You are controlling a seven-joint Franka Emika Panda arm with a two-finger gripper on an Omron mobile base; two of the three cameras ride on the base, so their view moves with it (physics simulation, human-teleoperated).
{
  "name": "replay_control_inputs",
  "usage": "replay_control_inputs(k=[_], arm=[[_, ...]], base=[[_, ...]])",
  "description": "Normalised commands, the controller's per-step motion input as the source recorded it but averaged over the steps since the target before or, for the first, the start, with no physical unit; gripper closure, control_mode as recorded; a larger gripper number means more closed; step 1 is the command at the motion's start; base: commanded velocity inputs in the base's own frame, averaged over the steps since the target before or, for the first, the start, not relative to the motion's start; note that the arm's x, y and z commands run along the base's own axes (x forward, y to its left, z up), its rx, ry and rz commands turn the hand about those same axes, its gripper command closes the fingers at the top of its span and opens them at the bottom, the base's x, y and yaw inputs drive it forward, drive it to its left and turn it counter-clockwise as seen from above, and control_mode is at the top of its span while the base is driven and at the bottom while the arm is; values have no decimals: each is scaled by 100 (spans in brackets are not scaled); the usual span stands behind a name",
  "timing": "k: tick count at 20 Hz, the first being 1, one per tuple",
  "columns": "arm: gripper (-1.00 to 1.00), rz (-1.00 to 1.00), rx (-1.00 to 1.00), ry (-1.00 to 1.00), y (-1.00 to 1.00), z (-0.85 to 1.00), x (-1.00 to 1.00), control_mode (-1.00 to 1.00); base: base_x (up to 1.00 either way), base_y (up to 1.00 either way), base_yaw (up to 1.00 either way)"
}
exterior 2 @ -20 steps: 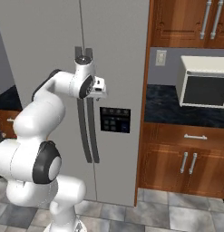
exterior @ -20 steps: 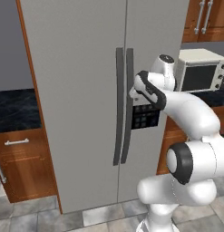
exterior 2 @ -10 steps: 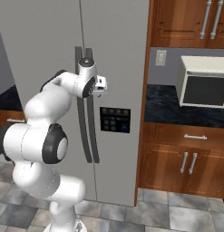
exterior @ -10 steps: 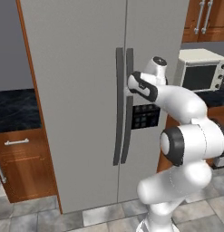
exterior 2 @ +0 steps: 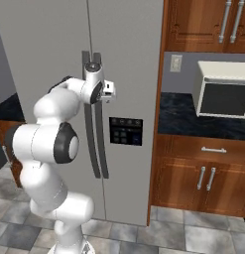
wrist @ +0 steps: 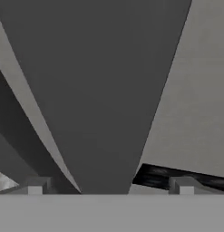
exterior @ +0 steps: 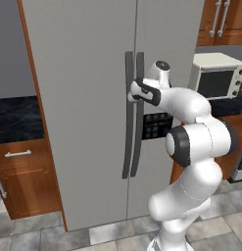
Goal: Open the freezer door, pick up the ice cube tray from the freezer, and place it on the dining counter.
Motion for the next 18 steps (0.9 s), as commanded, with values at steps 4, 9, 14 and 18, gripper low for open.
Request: replay_control_inputs(k=[4, 9, 14, 18], arm=[[-100, 0, 0, -6, 0, -14, 69, -100], [-100, 0, 0, -17, 0, -29, 53, -100], [-100, 0, -3, -53, 2, -12, -44, -100], [-100, 0, -8, -63, 38, -7, -89, -100]], base=[[0, 0, 0], [0, 0, 0], [0, 0, 0], [0, 0, 0]])
